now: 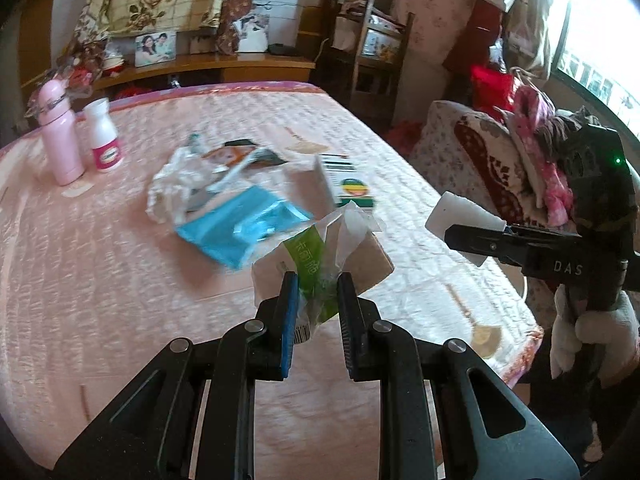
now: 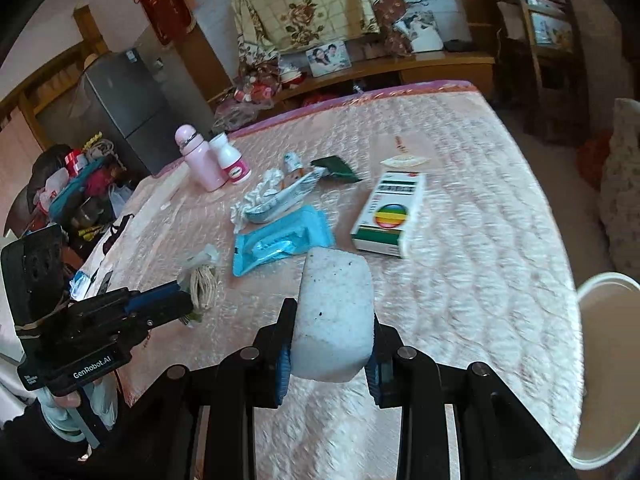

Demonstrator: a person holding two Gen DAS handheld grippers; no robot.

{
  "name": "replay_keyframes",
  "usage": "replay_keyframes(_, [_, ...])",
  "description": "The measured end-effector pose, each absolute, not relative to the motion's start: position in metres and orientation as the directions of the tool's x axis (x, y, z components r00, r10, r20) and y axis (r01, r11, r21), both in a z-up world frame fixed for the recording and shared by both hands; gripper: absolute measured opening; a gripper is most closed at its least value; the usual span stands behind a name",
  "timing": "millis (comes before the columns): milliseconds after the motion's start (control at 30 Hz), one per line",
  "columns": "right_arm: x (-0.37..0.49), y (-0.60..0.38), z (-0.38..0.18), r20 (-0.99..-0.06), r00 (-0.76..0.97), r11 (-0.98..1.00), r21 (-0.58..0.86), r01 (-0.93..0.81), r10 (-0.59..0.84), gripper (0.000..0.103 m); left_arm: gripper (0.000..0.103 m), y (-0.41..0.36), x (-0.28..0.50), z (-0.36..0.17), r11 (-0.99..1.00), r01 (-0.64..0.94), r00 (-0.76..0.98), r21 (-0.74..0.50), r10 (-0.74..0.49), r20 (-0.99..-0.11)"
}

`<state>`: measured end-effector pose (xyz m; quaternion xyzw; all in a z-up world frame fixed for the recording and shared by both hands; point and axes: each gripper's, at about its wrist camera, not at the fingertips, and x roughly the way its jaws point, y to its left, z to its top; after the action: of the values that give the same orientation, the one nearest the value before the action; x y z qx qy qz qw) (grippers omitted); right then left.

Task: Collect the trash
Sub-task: 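Lift the foam block and plastic bag off the bed toward the bucket, then carry the foam block and plastic bag over the white bucket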

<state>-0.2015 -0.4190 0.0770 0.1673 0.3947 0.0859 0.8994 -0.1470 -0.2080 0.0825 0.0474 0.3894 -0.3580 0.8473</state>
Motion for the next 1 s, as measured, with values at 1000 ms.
replay_keyframes(1000, [-0.323,-0.595,0.053,-0.712,0.701,0.87,0.372,0.325,0.043,0.029,0.017,-0.42,-0.203,0.075,0.569,0.805,0.29,-0.17,-0.627,-0.723])
